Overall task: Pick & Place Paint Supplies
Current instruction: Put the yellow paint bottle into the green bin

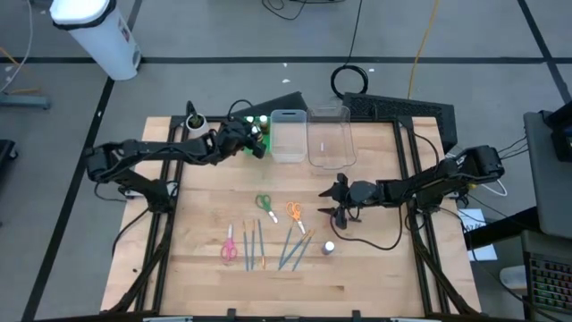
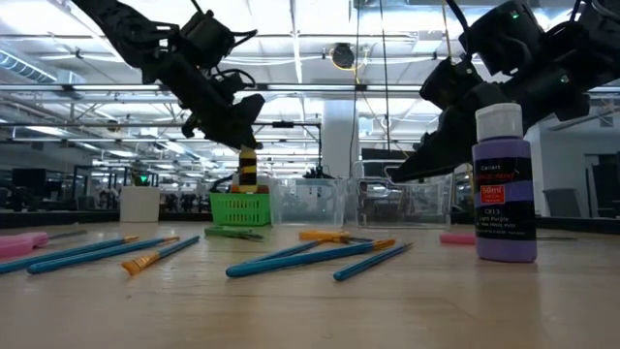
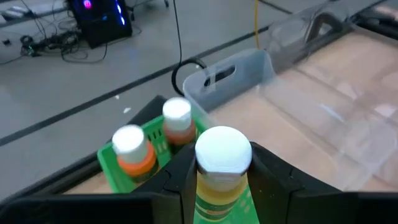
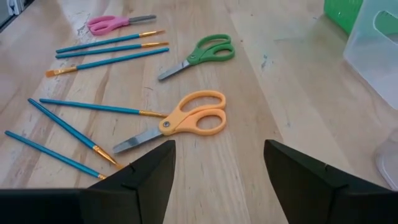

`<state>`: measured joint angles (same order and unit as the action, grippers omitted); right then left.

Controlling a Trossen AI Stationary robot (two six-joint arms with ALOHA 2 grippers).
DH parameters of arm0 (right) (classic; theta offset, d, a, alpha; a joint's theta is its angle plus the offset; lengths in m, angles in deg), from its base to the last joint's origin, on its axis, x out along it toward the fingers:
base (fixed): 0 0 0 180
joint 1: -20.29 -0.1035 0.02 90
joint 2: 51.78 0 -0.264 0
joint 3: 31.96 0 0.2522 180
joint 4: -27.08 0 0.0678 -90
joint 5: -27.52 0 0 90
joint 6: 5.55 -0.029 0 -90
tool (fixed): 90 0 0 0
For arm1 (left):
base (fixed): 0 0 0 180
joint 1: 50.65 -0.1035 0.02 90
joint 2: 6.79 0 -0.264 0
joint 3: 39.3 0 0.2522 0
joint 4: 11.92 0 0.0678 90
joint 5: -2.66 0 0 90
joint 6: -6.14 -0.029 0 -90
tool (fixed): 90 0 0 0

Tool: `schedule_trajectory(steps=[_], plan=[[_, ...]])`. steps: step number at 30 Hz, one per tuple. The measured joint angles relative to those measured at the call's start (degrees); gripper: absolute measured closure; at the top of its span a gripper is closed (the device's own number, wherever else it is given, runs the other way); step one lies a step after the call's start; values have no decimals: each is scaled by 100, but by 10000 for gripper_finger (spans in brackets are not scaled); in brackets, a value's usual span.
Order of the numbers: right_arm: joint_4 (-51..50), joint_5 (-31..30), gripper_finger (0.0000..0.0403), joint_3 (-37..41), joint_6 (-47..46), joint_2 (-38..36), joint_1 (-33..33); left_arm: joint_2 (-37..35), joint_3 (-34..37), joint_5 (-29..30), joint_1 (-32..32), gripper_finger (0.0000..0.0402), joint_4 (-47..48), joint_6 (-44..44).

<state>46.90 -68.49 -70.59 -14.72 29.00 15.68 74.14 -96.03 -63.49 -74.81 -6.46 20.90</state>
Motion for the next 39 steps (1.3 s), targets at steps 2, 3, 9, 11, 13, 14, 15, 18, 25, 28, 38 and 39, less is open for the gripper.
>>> schedule_trajectory(steps=[2, 3, 9, 11, 13, 14, 15, 18, 25, 28, 38, 39], plan=[[10, -10, 165, 0, 0, 1, 1, 125, -13, -7, -2, 288, -178, -2], [14, -11, 166, 0, 0, 0, 1, 176, -14, -30, -11, 288, -164, 21], [47, -13, 165, 0, -1, 0, 1, 636, -4, -140, -35, 288, -475, 56], [52, -12, 165, 0, -10, -1, 1, 771, -6, -162, -31, 288, -518, 100], [48, -12, 165, 0, -13, -1, 1, 887, -6, -187, -31, 288, -570, 178], [46, -12, 165, 0, -13, 0, 1, 929, -6, -188, -31, 288, -577, 199], [46, -12, 165, 0, -15, 0, 1, 964, -6, -190, -31, 288, -554, 224], [53, -12, 165, 0, -15, 1, 1, 1066, -6, -196, -31, 288, -576, 248], [69, -12, 165, 0, -2, -1, 1, 1149, -8, -298, -31, 288, -614, 327], [70, -12, 165, 0, 0, -1, 1, 1149, -8, -303, -31, 288, -613, 362], [83, -12, 165, 0, 1, 1, 1, 1162, -8, -308, -31, 159, -578, 377], [83, -12, 165, 0, 2, -1, 1, 1162, -8, -308, -31, 150, -576, 377]])
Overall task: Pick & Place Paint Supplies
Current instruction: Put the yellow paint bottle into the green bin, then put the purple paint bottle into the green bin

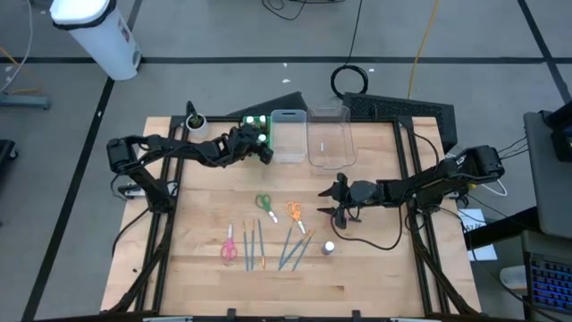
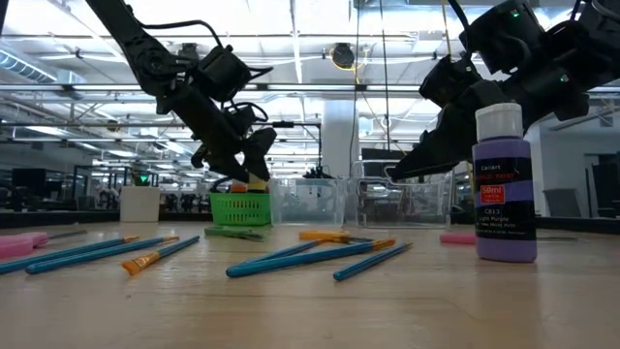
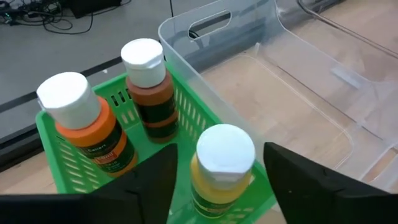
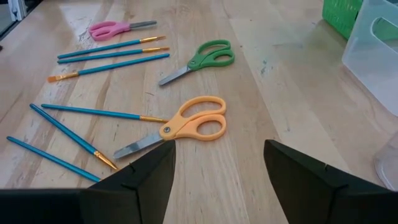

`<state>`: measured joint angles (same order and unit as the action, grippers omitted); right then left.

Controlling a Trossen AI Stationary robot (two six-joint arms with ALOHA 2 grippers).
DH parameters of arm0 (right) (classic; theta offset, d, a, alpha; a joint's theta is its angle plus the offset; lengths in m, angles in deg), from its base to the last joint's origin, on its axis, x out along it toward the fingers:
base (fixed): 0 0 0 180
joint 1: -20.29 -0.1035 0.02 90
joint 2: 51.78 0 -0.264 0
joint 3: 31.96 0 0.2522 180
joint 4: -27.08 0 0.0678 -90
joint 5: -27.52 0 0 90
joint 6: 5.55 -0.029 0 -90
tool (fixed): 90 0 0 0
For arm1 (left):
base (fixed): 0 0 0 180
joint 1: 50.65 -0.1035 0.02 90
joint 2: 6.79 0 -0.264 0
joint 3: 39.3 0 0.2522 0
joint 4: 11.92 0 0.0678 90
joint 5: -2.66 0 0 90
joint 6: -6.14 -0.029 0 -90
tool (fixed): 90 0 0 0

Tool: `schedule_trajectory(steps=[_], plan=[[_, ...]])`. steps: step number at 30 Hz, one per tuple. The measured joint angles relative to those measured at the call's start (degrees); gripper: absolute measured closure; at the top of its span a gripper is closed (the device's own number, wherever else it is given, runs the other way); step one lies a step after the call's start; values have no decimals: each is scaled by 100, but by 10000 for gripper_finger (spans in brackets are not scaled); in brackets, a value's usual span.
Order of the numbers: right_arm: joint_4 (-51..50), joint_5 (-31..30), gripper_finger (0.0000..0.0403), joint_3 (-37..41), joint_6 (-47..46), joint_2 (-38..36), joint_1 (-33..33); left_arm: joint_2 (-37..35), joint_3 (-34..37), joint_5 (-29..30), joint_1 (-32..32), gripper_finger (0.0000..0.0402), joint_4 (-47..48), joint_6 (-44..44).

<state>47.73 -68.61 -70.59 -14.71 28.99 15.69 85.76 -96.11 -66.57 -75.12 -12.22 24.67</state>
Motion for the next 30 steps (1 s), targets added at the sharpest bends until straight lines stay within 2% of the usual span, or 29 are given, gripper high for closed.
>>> schedule_trajectory(steps=[7, 18, 24, 30], plan=[[-15, 2, 165, 0, 134, 0, 0, -155, -34, -24, 15, 122, 52, -152], [-185, 42, 165, 0, 281, -1, -114, -1163, -98, -602, 29, 119, 286, -227], [-974, 45, 165, 0, 448, -313, -375, -1647, -98, -769, 169, 119, 579, -170], [-1763, 47, 165, 0, 387, -547, -911, -1777, -100, -769, 393, 119, 544, -149]])
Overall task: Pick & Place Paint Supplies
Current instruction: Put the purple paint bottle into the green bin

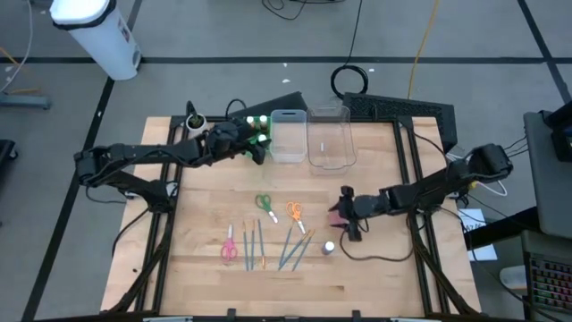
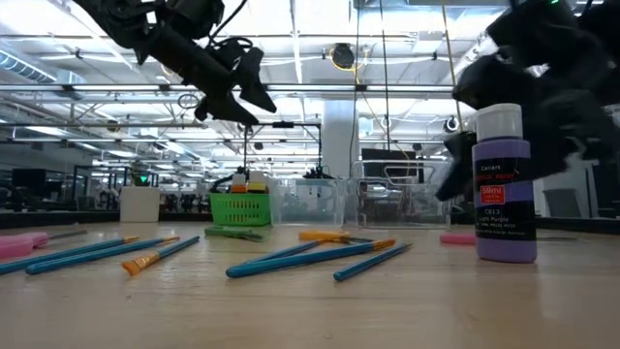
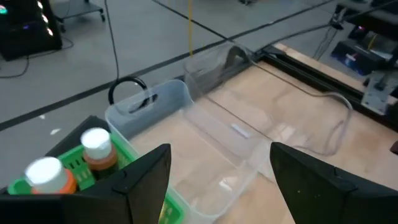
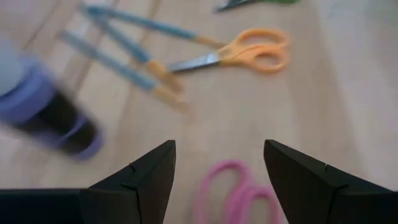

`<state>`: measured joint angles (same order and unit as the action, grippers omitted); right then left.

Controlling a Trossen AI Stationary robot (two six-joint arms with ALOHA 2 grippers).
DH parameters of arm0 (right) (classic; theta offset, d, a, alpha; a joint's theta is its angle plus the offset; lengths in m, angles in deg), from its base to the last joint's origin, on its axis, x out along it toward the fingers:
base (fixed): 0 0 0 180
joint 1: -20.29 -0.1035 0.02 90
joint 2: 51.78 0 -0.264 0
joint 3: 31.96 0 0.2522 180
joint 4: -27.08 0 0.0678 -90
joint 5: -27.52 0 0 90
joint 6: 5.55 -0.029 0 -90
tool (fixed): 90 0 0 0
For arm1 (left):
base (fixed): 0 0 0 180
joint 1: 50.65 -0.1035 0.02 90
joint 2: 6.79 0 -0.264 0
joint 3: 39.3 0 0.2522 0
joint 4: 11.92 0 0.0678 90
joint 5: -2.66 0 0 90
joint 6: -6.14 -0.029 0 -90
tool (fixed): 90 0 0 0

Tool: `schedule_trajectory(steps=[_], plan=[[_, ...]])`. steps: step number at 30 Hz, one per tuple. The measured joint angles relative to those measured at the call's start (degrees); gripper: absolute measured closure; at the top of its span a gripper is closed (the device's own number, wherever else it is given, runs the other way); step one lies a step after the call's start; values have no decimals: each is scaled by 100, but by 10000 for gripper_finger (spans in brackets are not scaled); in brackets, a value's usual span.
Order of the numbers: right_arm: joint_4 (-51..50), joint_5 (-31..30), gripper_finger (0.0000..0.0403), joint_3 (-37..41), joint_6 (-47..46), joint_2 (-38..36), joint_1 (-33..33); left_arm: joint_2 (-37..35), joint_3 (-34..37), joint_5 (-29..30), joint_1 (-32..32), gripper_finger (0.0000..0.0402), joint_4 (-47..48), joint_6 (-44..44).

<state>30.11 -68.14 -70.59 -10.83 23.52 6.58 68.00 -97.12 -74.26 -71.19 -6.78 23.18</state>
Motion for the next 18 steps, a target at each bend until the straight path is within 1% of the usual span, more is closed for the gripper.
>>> schedule_trajectory(steps=[5, 9, 12, 14, 18], plan=[[-235, -1, 165, 0, -259, 79, -676, 9, 2, 2, 128, 119, -8, 74], [183, -12, 158, -2, -696, 263, -1161, 9, 2, 2, 247, 119, -135, 167], [612, -35, 137, 0, -835, 601, -1466, 9, 2, -2, 340, 119, -279, 273], [963, -153, 119, 0, -839, 897, -1606, 9, 2, 0, 396, 119, -380, 302], [1509, -322, 88, 0, -732, 1411, -1694, 9, 2, 1, 524, 119, -395, 412]])
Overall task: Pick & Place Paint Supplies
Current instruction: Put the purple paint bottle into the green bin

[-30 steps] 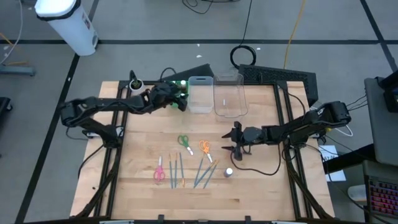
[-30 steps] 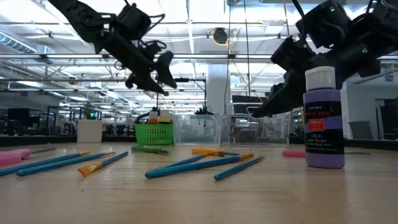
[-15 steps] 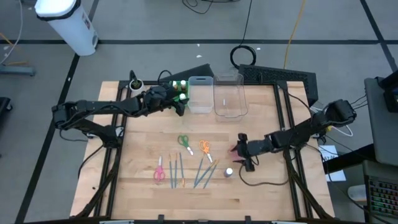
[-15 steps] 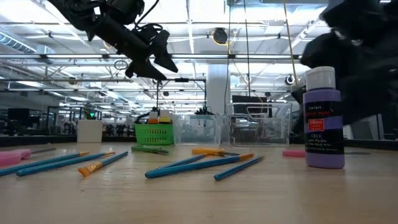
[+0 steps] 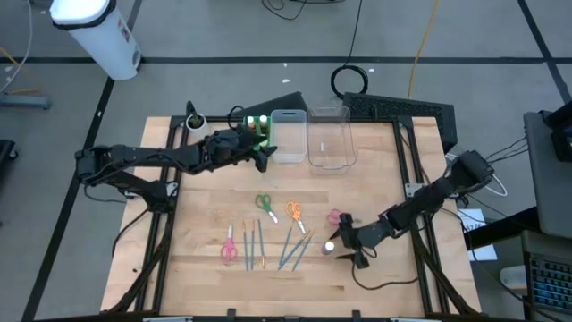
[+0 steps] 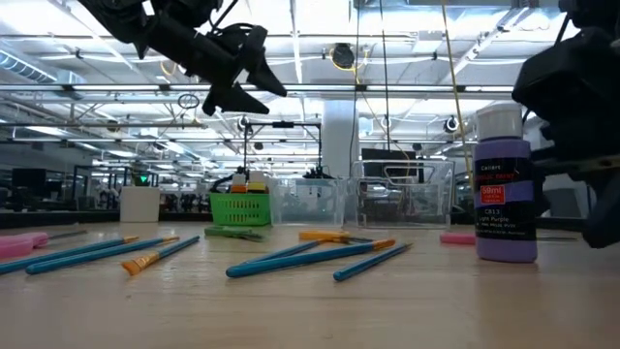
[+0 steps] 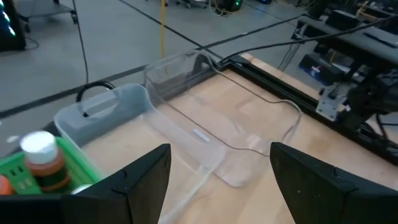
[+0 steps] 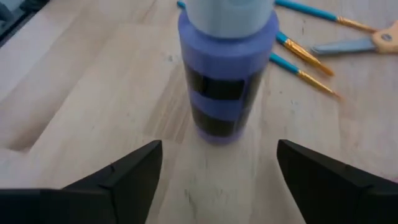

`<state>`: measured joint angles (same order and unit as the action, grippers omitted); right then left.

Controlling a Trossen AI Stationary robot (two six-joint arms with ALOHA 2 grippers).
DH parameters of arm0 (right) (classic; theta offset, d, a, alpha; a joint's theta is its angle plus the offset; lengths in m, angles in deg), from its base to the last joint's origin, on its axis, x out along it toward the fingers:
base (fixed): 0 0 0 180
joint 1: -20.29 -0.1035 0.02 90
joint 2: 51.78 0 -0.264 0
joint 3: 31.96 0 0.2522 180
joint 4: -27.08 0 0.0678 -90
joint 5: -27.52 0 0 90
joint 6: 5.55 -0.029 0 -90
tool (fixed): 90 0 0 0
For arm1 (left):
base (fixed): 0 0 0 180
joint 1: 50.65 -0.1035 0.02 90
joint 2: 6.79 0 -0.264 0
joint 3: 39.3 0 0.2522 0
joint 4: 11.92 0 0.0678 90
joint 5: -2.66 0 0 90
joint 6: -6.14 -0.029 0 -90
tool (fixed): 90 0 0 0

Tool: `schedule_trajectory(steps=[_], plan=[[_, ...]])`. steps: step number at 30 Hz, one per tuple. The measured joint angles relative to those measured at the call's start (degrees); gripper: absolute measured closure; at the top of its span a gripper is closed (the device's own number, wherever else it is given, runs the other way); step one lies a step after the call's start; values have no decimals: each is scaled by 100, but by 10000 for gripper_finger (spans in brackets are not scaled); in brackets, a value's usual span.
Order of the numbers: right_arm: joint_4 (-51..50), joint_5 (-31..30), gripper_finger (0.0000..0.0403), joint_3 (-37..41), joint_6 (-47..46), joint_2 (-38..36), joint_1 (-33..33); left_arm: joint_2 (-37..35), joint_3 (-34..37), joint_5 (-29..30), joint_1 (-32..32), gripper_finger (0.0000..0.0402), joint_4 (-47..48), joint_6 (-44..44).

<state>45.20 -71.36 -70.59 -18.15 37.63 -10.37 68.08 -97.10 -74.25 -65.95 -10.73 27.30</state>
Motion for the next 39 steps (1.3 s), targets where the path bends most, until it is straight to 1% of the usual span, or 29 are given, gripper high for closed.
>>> schedule_trajectory(steps=[3, 6, 9, 13, 19, 22, 27, 29, 31, 33, 35, 36, 39], plan=[[558, -4, 79, 0, 23, 343, 21, 0, 0, -3, 88, 119, -2, 213], [1035, -21, 82, 0, 34, 687, 28, 0, 0, -7, 193, 119, -2, 348], [1306, -69, 93, 0, 132, 956, 26, 0, 0, -14, 316, 119, -12, 353], [1616, -257, 120, -1, 153, 1205, 26, 0, 0, -16, 438, 119, -13, 355], [1643, -293, 182, -4, 382, 1276, 26, 0, 0, -16, 499, 119, -11, 355], [1646, -286, 225, -4, 447, 1281, 26, 0, 0, -15, 497, 119, -11, 392], [1682, -306, 296, -4, 434, 1232, 26, 0, 0, -27, 497, 119, -13, 869], [1704, -323, 308, -1, 368, 1145, 55, 0, 0, -282, 495, 119, -109, 915], [1608, -323, 309, 13, 201, 959, 121, 2, -9, -760, 502, 119, -399, 1011], [1641, -302, 309, 7, 58, 718, 247, 3, -190, -1316, 562, 119, -498, 1090], [1520, -301, 309, 0, -7, 431, 405, 2, -553, -1624, 702, 119, -193, 942], [1441, -298, 309, 1, -12, 316, 504, 2, -790, -1620, 787, 119, 123, 795], [1231, -287, 308, 2, -20, 30, 838, 144, -1601, -1191, 1134, 119, 1489, 203]])
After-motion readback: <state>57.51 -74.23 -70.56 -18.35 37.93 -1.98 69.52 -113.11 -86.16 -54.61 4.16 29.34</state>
